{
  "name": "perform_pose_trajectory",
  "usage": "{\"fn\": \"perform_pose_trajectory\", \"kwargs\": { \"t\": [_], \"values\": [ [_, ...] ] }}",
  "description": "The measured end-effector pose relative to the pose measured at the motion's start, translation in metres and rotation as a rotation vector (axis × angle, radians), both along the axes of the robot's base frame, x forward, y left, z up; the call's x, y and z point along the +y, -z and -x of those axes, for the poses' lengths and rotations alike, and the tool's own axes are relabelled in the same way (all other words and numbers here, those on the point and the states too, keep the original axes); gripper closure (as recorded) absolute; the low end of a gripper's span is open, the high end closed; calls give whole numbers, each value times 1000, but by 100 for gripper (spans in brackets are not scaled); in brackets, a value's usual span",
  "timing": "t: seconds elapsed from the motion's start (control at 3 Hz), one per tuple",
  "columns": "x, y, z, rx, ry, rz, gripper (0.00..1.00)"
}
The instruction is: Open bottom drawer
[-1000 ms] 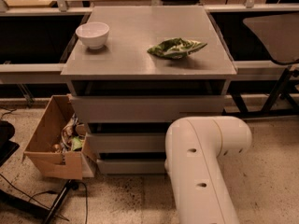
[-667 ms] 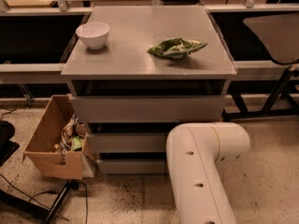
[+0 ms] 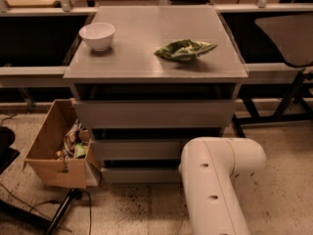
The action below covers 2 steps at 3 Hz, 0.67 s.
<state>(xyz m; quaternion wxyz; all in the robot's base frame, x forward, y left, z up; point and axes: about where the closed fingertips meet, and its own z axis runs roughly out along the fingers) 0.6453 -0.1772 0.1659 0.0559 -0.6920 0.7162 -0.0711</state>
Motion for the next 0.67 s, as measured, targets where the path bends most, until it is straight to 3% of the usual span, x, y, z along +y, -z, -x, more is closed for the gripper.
{"fn": "perform_pose_trajectory", "kwargs": {
  "t": [0.33,0.67],
  "values": [
    [-8,-11,2,-3,7,6,79],
    [-8,-19,2,-3,7,6,99]
  ]
}}
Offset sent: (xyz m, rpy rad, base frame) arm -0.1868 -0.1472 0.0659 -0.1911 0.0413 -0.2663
